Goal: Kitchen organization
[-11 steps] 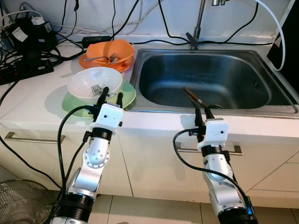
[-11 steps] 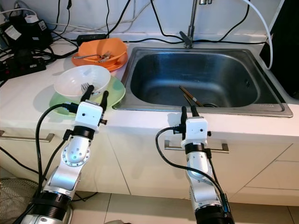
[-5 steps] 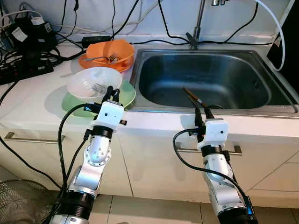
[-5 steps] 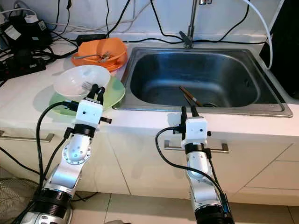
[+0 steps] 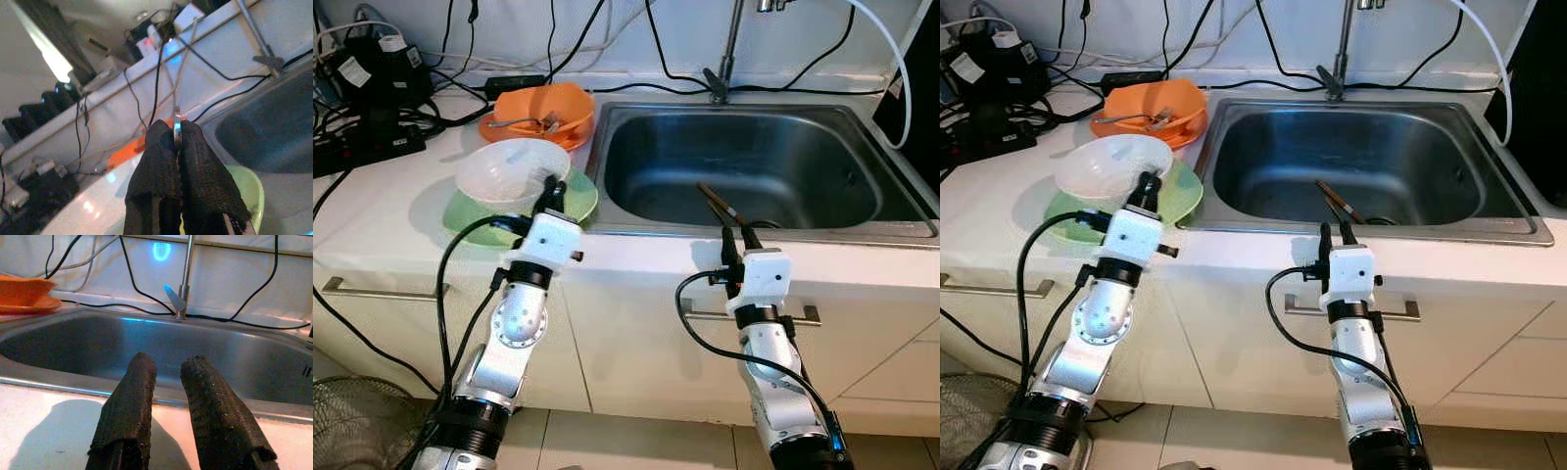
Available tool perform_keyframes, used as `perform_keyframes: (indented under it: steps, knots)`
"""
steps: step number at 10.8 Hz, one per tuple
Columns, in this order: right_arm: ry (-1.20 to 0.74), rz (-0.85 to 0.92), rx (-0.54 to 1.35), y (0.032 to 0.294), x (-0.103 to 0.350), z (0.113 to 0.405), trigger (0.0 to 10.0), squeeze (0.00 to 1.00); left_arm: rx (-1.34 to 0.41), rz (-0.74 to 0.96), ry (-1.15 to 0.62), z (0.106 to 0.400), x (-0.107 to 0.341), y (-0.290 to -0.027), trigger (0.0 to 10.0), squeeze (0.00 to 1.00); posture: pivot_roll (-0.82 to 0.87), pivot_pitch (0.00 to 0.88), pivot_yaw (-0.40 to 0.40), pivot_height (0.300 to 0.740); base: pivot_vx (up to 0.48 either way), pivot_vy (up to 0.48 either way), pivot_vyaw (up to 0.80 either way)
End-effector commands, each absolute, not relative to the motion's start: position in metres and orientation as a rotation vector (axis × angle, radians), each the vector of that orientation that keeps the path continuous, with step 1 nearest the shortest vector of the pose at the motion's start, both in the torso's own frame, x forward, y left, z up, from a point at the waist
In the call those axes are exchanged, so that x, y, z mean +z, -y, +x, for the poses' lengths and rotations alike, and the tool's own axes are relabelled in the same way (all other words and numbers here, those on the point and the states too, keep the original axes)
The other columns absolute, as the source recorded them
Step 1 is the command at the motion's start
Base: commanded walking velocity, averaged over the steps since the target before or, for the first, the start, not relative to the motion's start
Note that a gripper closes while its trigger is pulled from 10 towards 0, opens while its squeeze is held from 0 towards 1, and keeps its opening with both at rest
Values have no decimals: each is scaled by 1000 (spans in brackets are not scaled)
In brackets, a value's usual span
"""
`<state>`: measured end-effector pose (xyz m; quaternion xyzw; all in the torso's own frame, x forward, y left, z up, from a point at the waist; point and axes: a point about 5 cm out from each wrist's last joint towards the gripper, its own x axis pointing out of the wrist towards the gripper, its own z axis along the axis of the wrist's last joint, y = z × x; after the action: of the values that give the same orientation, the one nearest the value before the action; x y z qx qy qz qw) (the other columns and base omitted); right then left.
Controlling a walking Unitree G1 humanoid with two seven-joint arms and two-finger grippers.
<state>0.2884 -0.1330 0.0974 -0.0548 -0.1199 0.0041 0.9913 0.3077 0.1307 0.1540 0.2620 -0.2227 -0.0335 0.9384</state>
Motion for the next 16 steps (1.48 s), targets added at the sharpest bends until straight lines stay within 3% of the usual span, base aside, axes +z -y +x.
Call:
perform_keyframes:
  steps: [1,2,3,4,6,7,10,16]
  knots:
    - [256,-109,19,130,102,293,10000,0,-57,559,526,309,169,-129,0,0,94,0,47,740,0,0,0]
    - [255,-107,21,129,101,293,10000,0,-51,574,546,309,174,-128,0,0,94,0,47,740,0,0,0]
    - [255,-105,21,129,101,293,10000,0,-58,603,584,308,180,-124,8039,0,94,0,47,740,0,0,0]
    - [255,-106,20,129,101,293,10000,0,-62,613,608,307,184,-122,10000,0,94,0,47,740,0,0,0]
    - [256,-107,17,129,101,293,10000,0,-103,625,698,304,200,-108,10000,0,92,0,50,740,0,0,0]
    - [256,-111,17,129,101,293,10000,0,-242,691,803,293,209,-82,10000,0,93,0,48,740,0,0,0]
    - [255,-122,23,127,101,295,10000,0,-476,487,712,285,201,-44,10000,0,93,0,49,740,0,0,0]
    - [272,-169,27,125,104,298,10000,0,-294,-88,405,311,176,-89,10000,0,79,0,59,740,0,0,0]
